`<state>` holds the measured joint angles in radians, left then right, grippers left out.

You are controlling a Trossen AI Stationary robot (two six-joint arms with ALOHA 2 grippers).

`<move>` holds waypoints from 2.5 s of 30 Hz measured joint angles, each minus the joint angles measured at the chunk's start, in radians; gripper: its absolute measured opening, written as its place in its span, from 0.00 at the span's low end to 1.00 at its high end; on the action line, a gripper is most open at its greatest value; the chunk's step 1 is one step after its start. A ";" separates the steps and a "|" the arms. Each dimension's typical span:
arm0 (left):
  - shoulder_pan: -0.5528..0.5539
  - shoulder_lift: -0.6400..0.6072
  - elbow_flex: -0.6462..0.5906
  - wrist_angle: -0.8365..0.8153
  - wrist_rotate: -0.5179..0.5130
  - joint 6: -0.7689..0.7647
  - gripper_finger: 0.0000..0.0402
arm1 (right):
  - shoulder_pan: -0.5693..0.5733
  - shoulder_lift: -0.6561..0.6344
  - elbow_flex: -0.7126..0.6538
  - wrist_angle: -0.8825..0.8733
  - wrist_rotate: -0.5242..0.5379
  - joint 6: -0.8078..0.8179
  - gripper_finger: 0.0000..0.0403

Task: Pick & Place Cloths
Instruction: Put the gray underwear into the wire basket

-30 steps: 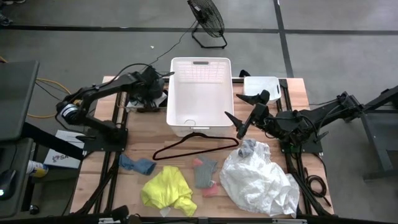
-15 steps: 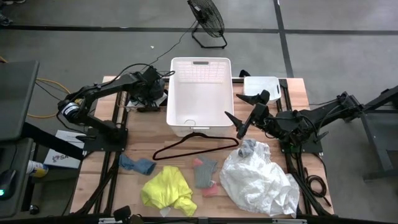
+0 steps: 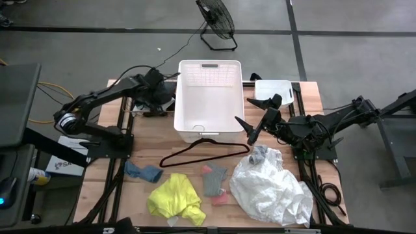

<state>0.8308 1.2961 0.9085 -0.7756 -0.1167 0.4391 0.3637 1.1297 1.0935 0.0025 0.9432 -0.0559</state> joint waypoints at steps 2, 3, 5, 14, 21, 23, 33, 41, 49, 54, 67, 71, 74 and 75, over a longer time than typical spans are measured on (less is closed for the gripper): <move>0.000 -0.016 0.018 -0.030 -0.002 -0.019 0.51 | 0.000 0.000 0.000 0.000 0.000 0.000 0.88; 0.000 -0.023 0.033 -0.048 -0.003 -0.030 0.54 | 0.000 0.000 0.000 0.000 0.000 0.000 0.88; 0.000 -0.034 0.066 -0.079 -0.003 -0.062 0.59 | 0.000 0.000 0.000 0.000 0.000 0.000 0.88; 0.001 -0.063 0.150 -0.177 0.060 -0.424 0.62 | 0.000 0.000 0.000 0.000 -0.003 0.010 0.88; 0.001 -0.062 0.150 -0.165 0.161 -0.548 0.33 | 0.000 0.000 0.000 0.000 -0.003 0.011 0.88; 0.001 -0.062 0.150 -0.158 0.158 -0.549 0.17 | 0.000 0.000 0.000 0.000 -0.003 0.011 0.88; 0.001 -0.062 0.151 -0.126 0.106 -0.550 0.01 | 0.000 0.000 0.000 0.000 -0.003 0.009 0.88; 0.001 -0.016 0.114 -0.104 0.047 -0.576 0.00 | 0.000 0.000 0.000 0.000 -0.003 0.009 0.88; 0.001 0.027 0.026 -0.016 0.049 -0.576 0.00 | 0.000 0.000 0.000 -0.004 -0.003 0.010 0.88; 0.001 0.048 0.007 0.012 0.051 -0.586 0.00 | 0.000 0.000 0.000 -0.005 -0.003 0.015 0.88; 0.114 0.167 0.001 0.024 0.186 -0.654 0.00 | 0.000 0.000 0.000 -0.023 -0.003 0.034 0.88; 0.119 0.196 -0.004 0.035 0.190 -0.642 0.00 | 0.000 0.000 0.000 -0.023 -0.003 0.034 0.88; 0.119 0.192 -0.004 0.042 0.202 -0.627 0.00 | 0.001 0.000 0.000 -0.023 -0.003 0.034 0.88; 0.119 0.186 -0.004 0.042 0.207 -0.627 0.00 | 0.001 0.000 0.000 -0.023 -0.002 0.034 0.88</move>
<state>0.9497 1.4824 0.9041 -0.7334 0.0908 -0.1875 0.3649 1.1297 1.0931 -0.0201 0.9409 -0.0219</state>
